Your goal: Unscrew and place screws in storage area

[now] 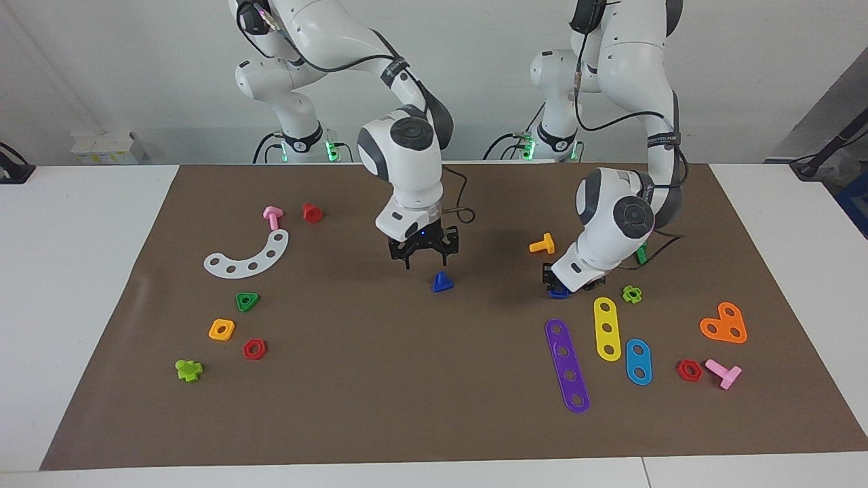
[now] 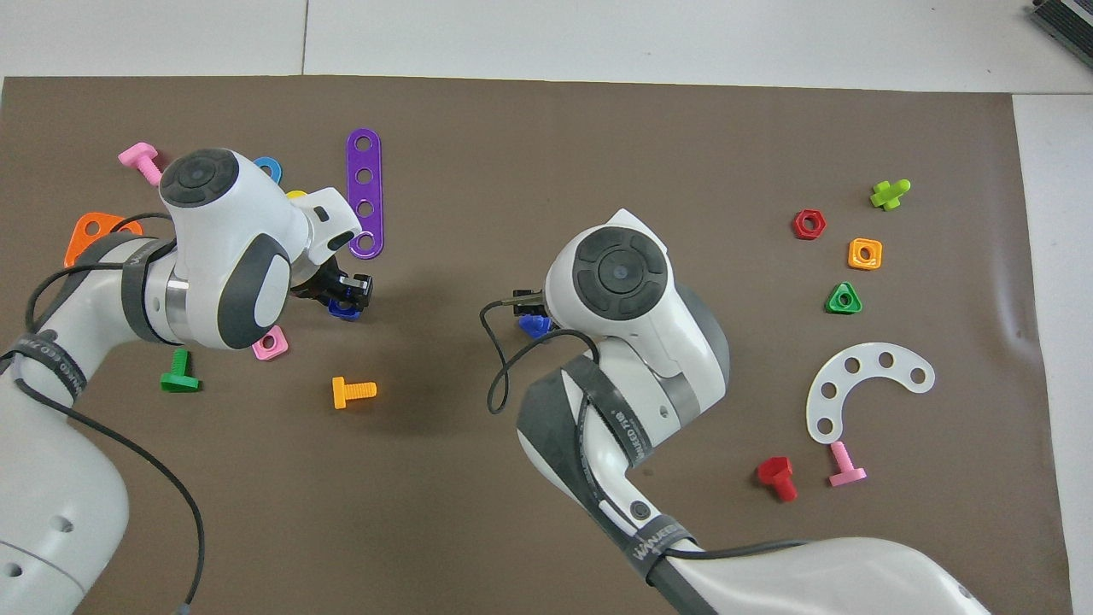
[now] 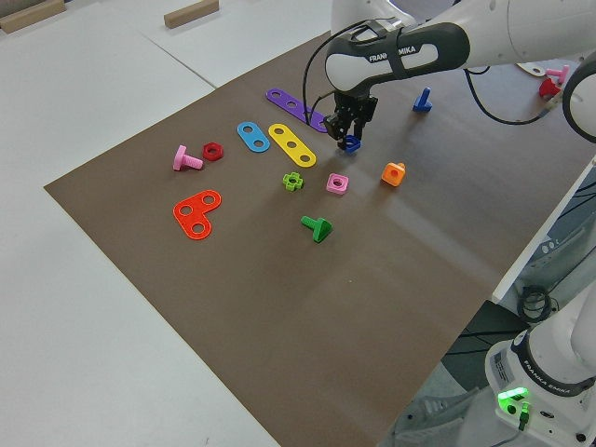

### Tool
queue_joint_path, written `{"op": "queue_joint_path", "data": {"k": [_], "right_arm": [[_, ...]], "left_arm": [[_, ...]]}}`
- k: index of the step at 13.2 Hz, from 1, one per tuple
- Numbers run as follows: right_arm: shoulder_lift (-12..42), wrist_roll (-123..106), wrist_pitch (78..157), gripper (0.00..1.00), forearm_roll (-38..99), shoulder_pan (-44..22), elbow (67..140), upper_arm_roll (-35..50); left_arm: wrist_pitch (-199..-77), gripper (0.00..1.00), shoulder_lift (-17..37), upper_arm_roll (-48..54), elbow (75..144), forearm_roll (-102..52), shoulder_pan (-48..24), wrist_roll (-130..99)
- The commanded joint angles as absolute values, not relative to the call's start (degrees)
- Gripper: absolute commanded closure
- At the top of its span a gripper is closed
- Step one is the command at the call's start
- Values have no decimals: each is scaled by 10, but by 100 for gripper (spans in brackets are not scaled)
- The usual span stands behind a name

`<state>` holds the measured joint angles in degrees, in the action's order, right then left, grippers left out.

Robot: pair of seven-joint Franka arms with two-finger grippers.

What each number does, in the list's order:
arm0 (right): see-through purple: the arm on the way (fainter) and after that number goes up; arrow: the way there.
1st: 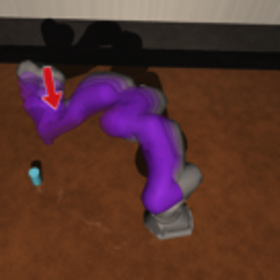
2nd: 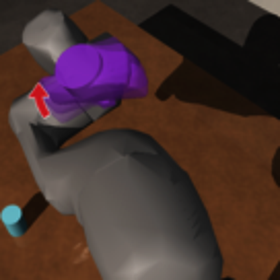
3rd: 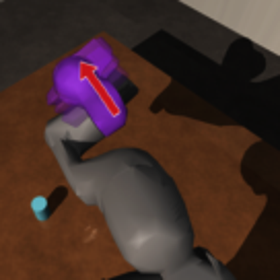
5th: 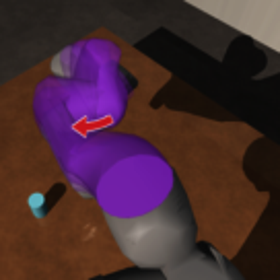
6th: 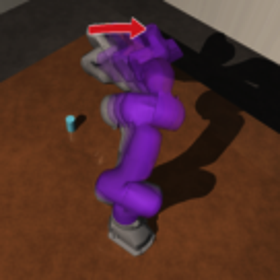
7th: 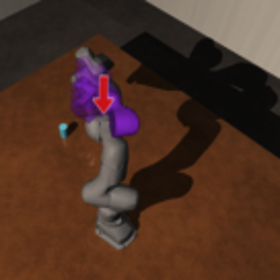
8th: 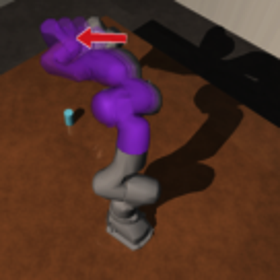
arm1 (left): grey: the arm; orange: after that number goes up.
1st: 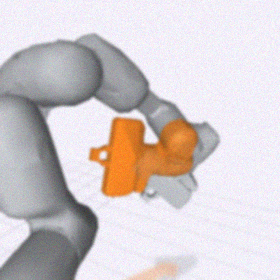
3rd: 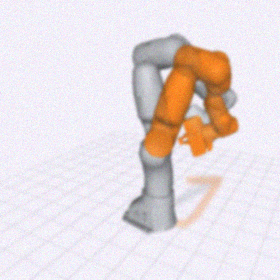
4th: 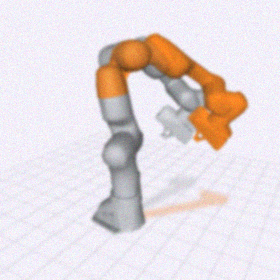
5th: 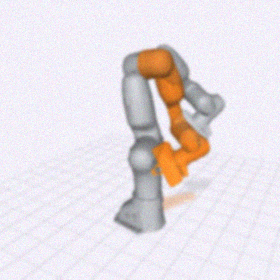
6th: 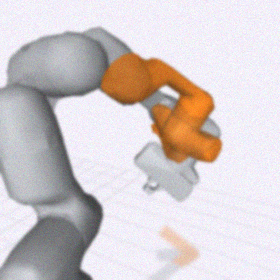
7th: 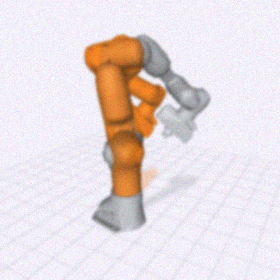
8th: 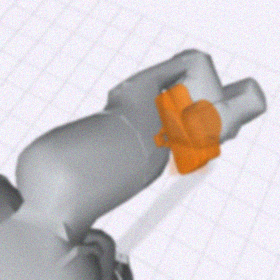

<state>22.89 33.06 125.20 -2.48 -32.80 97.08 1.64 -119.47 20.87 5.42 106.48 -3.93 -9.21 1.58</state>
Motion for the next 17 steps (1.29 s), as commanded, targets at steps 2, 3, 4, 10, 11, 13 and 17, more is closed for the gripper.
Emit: {"op": "queue_joint_path", "data": {"k": [2, 3, 4, 10, 11, 13, 17], "right_arm": [[286, 389, 1280, 25, -70, -349, 925, 15], [293, 404, 1301, 27, -73, -352, 933, 15], [293, 407, 1307, 28, -75, -353, 943, 15], [289, 405, 1301, 42, -78, -357, 966, 15], [288, 404, 1298, 49, -78, -357, 966, 15], [287, 404, 1296, 75, -78, -357, 969, 15], [252, 404, 1297, 100, -77, -344, 992, 15]], "left_arm": [[-1192, 0, 181, 52, 1074, -44, -73, 29], [-1178, 0, 179, 52, 1064, -43, -63, 29], [-1162, 0, 174, 51, 1054, -43, -55, 29], [-1069, 0, 91, 41, 1036, 19, 32, 33], [-1041, 0, 87, 41, 1014, 19, 33, 32], [-947, 0, 93, 40, 927, 18, 32, 27], [-874, 0, 83, 40, 860, 11, 25, 24]]}}
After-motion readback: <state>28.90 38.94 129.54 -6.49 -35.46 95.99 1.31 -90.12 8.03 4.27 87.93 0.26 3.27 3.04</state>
